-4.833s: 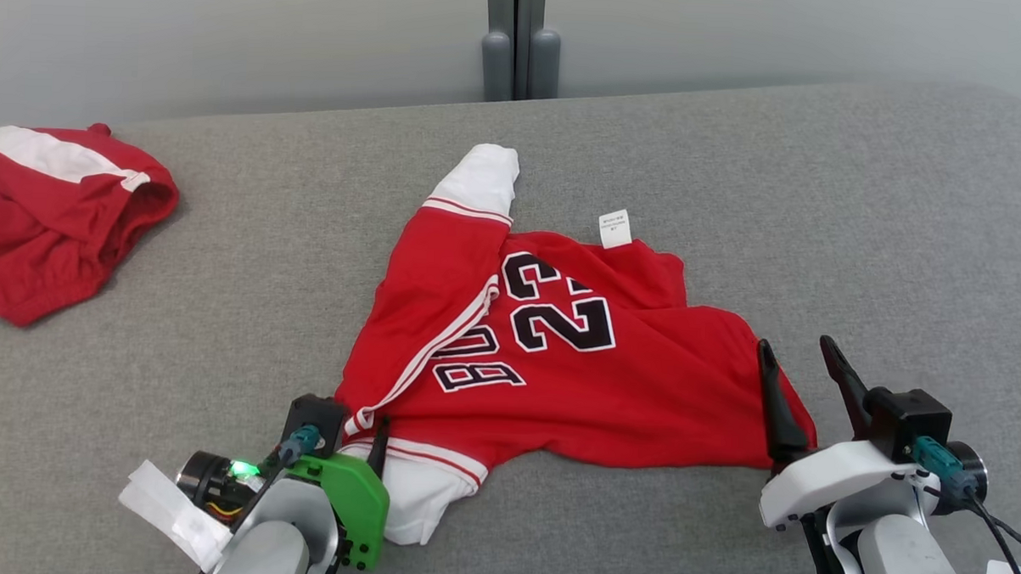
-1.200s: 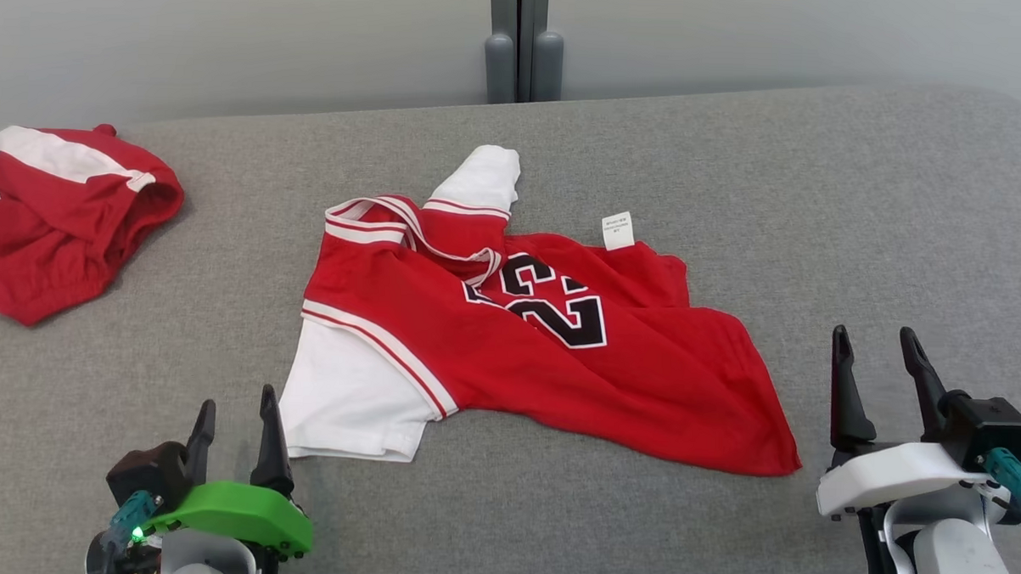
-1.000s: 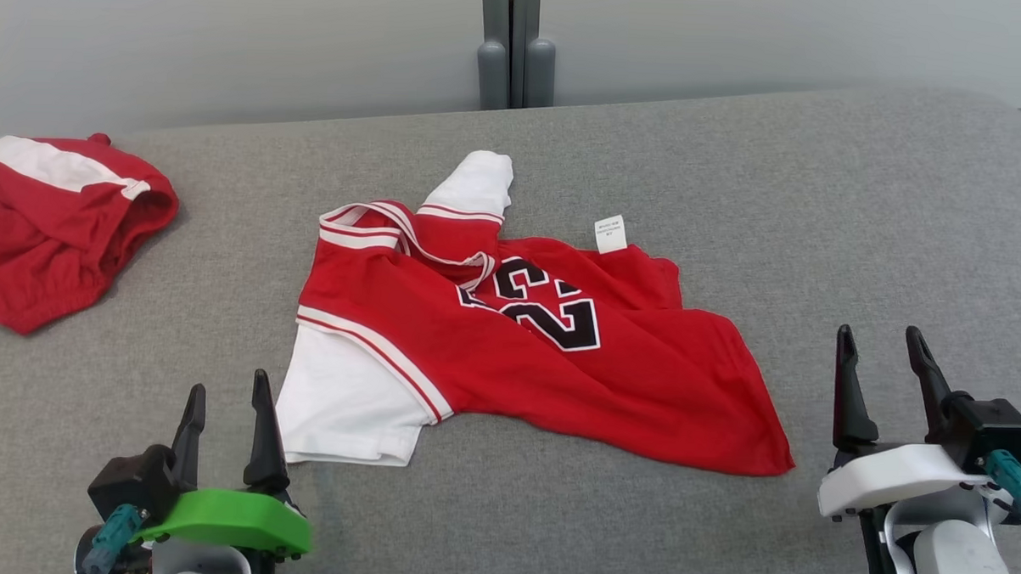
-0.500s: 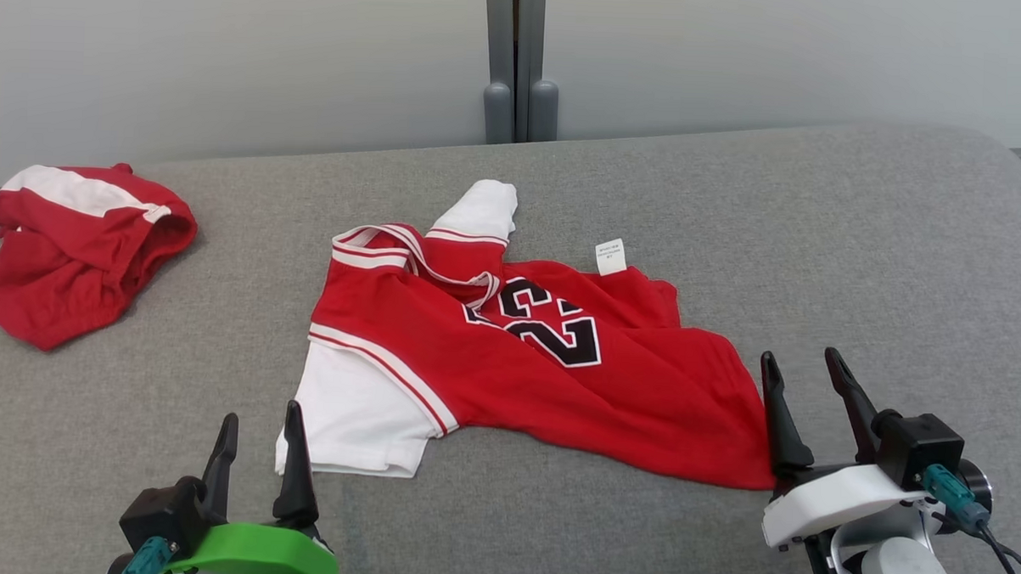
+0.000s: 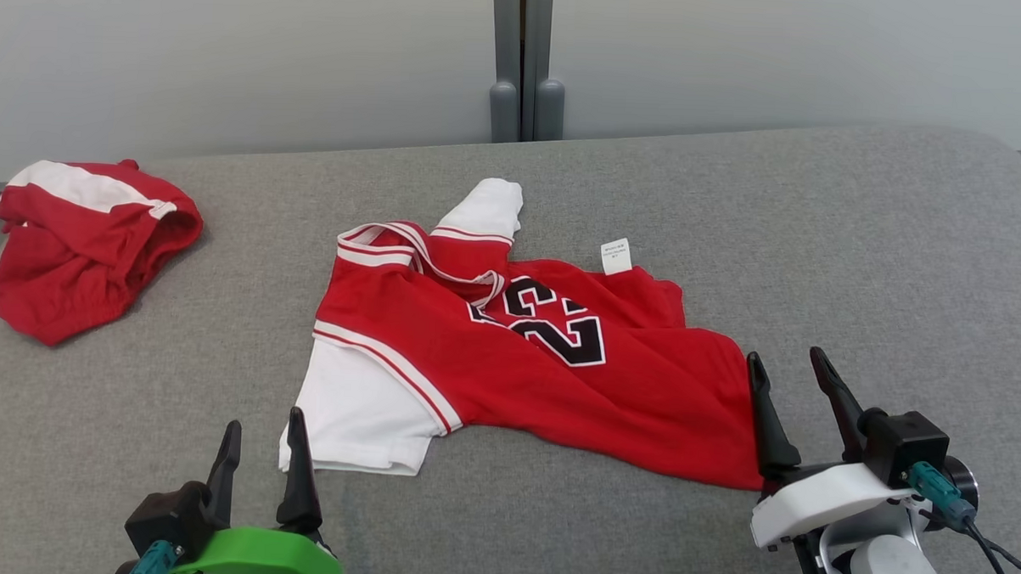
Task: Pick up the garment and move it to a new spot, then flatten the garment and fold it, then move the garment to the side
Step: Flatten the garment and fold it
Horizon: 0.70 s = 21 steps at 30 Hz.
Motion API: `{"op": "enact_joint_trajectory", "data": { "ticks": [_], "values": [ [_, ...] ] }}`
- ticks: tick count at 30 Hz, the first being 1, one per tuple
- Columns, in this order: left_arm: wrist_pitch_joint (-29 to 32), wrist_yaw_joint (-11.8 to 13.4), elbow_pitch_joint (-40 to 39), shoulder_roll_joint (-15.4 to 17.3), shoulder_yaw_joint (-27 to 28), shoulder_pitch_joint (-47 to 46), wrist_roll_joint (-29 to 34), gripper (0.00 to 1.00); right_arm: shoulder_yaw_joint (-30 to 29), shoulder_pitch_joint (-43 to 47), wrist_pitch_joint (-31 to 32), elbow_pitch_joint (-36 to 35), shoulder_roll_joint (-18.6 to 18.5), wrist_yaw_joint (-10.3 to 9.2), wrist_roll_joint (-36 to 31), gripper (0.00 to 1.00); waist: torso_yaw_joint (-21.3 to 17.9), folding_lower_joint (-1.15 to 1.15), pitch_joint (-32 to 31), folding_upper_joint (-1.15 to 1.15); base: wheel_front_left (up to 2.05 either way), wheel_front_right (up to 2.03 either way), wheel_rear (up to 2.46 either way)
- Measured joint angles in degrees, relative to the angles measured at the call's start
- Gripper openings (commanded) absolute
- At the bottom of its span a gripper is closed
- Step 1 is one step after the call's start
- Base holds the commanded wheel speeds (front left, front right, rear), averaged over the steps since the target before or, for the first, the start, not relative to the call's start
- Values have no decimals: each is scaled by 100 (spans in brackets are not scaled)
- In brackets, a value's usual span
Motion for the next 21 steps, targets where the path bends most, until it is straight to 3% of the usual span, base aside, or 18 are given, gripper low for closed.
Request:
{"op": "enact_joint_trajectory", "data": {
  "ticks": [7,21],
  "values": [
    [54,26,285,-2,-11,-12,-68,100,-27,-19,0,62,0,0,-29,100,-21,0,111,0,0,0,0],
    [776,277,1976,232,191,-1072,-242,100,-140,-160,0,118,-1,0,-158,100,-295,0,690,0,0,0,0]
  ]
}}
